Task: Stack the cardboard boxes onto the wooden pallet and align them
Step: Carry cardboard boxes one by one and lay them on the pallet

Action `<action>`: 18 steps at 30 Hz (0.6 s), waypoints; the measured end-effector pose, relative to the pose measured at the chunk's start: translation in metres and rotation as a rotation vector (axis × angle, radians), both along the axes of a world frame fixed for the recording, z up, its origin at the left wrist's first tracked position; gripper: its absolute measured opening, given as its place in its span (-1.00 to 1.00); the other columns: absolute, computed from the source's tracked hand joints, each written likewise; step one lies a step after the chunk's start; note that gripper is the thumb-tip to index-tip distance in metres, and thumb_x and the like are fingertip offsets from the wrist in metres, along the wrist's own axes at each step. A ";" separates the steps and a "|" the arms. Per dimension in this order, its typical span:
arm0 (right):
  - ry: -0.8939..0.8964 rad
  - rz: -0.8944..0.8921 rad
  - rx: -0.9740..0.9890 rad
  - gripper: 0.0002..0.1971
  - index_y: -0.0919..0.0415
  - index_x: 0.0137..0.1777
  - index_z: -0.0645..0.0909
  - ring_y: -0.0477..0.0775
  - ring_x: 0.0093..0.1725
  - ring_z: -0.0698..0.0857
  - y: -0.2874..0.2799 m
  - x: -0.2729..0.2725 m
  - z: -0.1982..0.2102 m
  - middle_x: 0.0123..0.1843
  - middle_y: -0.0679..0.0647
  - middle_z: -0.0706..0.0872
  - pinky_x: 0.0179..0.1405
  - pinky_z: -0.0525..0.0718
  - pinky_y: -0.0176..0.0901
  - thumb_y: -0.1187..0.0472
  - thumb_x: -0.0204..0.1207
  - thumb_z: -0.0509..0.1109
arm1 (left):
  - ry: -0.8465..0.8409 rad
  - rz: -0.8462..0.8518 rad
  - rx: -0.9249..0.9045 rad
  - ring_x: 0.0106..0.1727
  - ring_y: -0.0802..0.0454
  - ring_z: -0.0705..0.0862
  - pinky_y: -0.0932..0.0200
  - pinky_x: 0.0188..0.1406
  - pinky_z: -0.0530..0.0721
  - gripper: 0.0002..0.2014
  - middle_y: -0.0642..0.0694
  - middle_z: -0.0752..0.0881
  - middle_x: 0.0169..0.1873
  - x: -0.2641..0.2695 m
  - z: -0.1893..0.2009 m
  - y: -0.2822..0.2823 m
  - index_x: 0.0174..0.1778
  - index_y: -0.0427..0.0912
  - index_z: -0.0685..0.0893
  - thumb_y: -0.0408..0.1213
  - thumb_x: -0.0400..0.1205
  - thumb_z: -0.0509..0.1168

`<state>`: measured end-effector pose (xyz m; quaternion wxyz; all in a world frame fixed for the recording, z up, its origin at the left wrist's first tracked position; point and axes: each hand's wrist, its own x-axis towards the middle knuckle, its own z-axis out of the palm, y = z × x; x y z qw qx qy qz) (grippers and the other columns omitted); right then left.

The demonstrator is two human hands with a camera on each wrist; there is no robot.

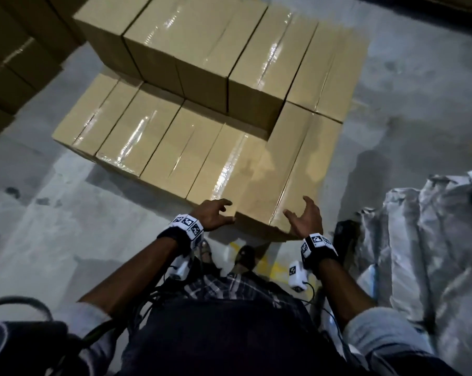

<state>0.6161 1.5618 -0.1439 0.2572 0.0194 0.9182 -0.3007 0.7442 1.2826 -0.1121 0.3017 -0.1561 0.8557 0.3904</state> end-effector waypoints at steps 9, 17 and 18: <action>-0.238 -0.163 0.114 -0.15 0.26 0.81 0.08 0.44 0.62 0.45 0.037 0.025 -0.074 0.71 0.35 0.38 0.52 0.44 0.07 0.12 0.66 0.48 | -0.190 -0.054 -0.069 0.63 -0.32 0.46 0.10 0.41 0.46 -0.27 -0.38 0.32 0.72 -0.018 -0.083 0.024 0.85 -0.16 -0.07 -0.24 0.83 0.18; -0.286 -0.155 0.142 -0.46 0.16 0.64 0.45 0.37 0.51 0.57 0.052 0.023 -0.085 0.58 0.26 0.59 0.34 0.52 -0.08 0.15 0.68 0.41 | -0.211 -0.046 -0.135 0.68 -0.35 0.39 0.03 0.52 0.41 -0.42 -0.36 0.33 0.72 -0.041 -0.099 0.040 0.80 -0.20 0.23 -0.34 0.82 0.14; -0.298 -0.153 0.136 -0.47 0.11 0.63 0.48 0.36 0.50 0.59 0.054 0.022 -0.086 0.57 0.22 0.61 0.32 0.53 -0.10 0.14 0.67 0.41 | -0.214 -0.037 -0.130 0.66 -0.36 0.41 0.01 0.52 0.43 -0.44 -0.37 0.34 0.71 -0.041 -0.099 0.041 0.79 -0.22 0.27 -0.36 0.81 0.14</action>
